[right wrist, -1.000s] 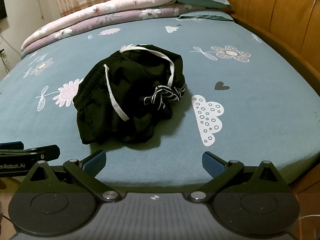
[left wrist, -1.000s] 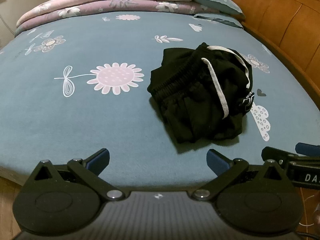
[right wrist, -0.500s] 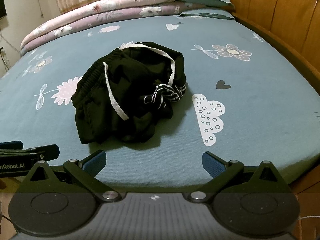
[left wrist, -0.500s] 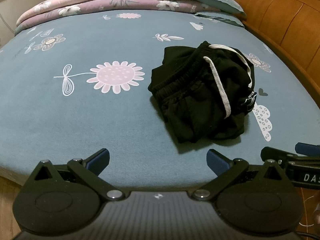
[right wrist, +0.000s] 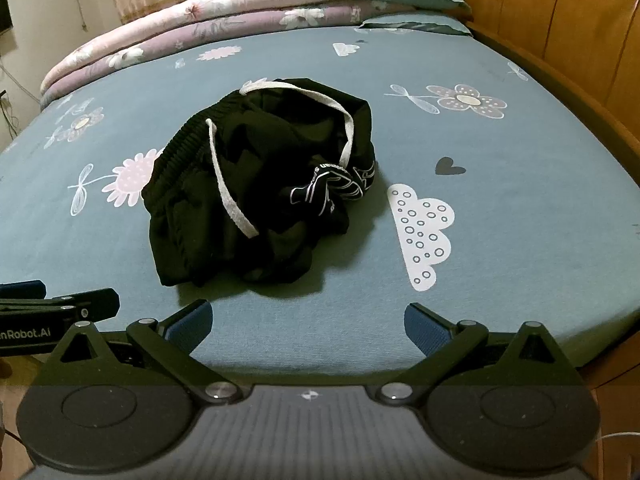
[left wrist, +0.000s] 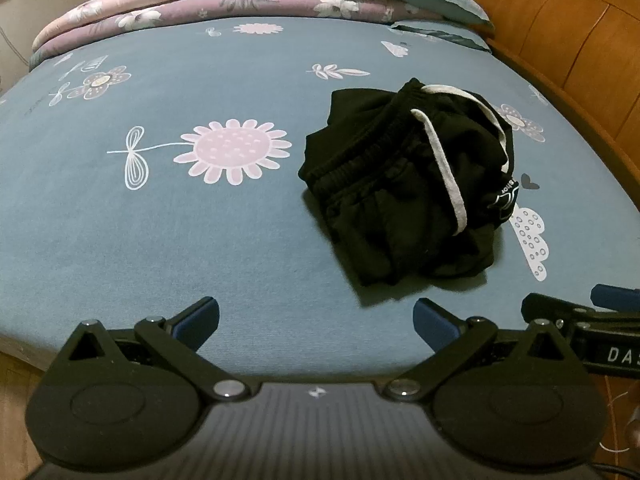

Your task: Fold clothes

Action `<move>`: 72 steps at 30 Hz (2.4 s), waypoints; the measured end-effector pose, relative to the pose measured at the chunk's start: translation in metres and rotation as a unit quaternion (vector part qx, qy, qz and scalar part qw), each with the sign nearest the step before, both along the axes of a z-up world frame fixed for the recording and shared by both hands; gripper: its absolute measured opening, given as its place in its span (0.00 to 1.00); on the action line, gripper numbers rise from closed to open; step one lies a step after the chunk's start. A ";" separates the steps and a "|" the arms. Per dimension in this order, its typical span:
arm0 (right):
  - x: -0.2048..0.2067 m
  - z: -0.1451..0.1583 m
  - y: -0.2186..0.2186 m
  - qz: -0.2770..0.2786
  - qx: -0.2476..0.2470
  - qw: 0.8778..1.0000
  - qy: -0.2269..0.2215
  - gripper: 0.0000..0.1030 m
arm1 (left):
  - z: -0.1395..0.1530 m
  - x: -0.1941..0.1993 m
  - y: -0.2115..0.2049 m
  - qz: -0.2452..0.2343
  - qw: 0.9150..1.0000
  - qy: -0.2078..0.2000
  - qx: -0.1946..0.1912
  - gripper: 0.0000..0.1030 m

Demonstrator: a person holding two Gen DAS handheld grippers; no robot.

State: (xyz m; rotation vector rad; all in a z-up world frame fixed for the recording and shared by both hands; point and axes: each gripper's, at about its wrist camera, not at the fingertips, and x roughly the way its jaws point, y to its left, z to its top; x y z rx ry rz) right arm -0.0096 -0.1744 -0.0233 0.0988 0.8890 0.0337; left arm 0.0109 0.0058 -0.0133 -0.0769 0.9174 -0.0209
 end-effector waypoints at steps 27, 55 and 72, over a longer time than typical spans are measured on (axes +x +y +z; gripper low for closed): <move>0.012 -0.003 0.002 0.002 0.004 1.000 0.006 1.00 | -0.004 0.010 0.005 -0.004 1.000 -0.001 -0.007 0.99; 0.099 -0.007 -0.002 0.042 -0.003 0.999 -0.014 1.00 | -0.031 0.091 0.011 -0.026 1.000 0.008 -0.004 0.99; 0.218 -0.014 0.020 0.079 -0.019 0.996 0.039 1.00 | -0.022 0.180 0.020 -0.063 0.998 0.009 -0.011 0.99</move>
